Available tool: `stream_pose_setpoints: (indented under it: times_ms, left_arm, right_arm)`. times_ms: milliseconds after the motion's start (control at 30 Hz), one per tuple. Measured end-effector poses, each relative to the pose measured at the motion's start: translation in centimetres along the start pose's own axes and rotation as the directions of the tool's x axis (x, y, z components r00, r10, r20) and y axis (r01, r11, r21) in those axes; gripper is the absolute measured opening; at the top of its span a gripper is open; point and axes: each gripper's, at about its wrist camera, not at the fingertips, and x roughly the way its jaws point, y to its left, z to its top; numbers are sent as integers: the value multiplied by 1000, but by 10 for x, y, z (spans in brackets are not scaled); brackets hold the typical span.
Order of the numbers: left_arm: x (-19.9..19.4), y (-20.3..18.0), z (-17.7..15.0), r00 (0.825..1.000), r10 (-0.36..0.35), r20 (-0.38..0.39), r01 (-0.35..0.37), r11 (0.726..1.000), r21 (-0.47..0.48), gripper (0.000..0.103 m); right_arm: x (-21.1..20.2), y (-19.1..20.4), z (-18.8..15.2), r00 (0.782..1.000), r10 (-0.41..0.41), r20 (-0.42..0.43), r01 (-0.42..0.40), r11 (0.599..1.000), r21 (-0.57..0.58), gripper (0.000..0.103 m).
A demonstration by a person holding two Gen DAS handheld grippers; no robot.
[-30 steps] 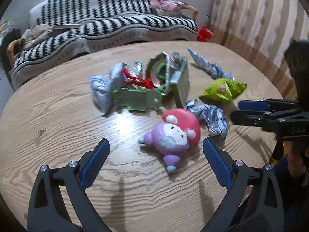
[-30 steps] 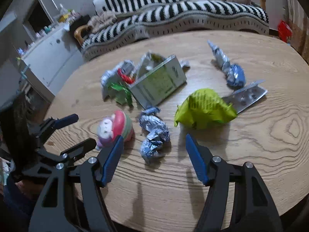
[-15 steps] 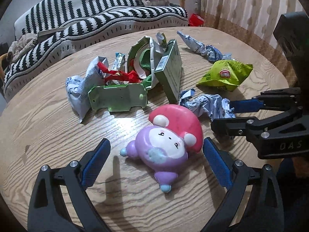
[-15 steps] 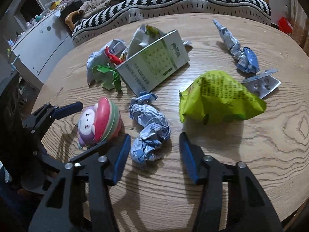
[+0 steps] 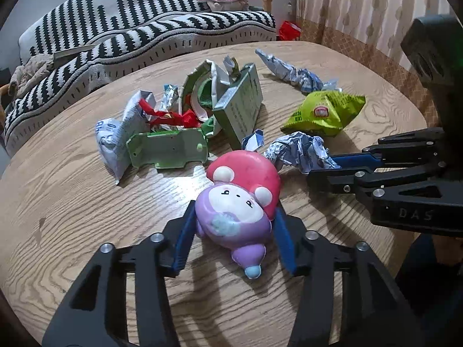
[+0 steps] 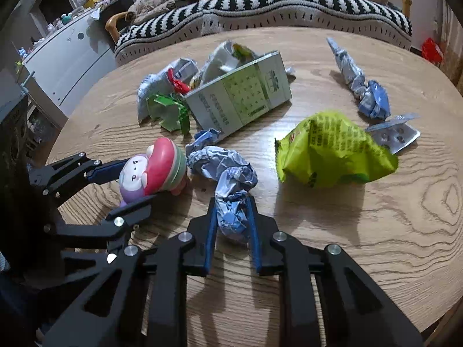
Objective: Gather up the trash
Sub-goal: 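Grasp the pink-purple toy with the left tool while the right tool grasps the foil wrapper, then carry the toy and foil wrapper over the bin and open both tools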
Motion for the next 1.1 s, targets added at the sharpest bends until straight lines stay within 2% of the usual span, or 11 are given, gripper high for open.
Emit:
stream_pose_setpoints:
  times_ms: [333, 500, 633, 767, 933, 1100]
  left_arm:
    - [-11, -3, 11, 999, 22, 25, -21, 999, -40, 45]
    - [-28, -19, 23, 997, 18, 71, -15, 999, -36, 45]
    - [-38, -40, 38, 994, -12, 105, 16, 999, -40, 45]
    - [-39, -70, 60, 990, -48, 130, 49, 999, -10, 45]
    - [-24, -139, 87, 983, -131, 127, 119, 988, 99, 45]
    - [0, -229, 103, 964, -252, 81, 229, 947, 227, 45]
  right_arm:
    - [-22, -5, 0, 999, 13, 53, -13, 1000, 1, 19]
    - [-61, -20, -7, 990, 30, 136, -33, 999, 21, 20]
    - [-94, -46, -18, 979, -2, 204, -11, 998, 64, 19]
    - [-120, -96, -35, 970, -80, 232, 40, 985, 169, 20]
    - [-157, -179, -79, 949, -224, 223, 135, 926, 354, 19]
    - [-195, -251, -141, 911, -373, 178, 232, 817, 528, 20]
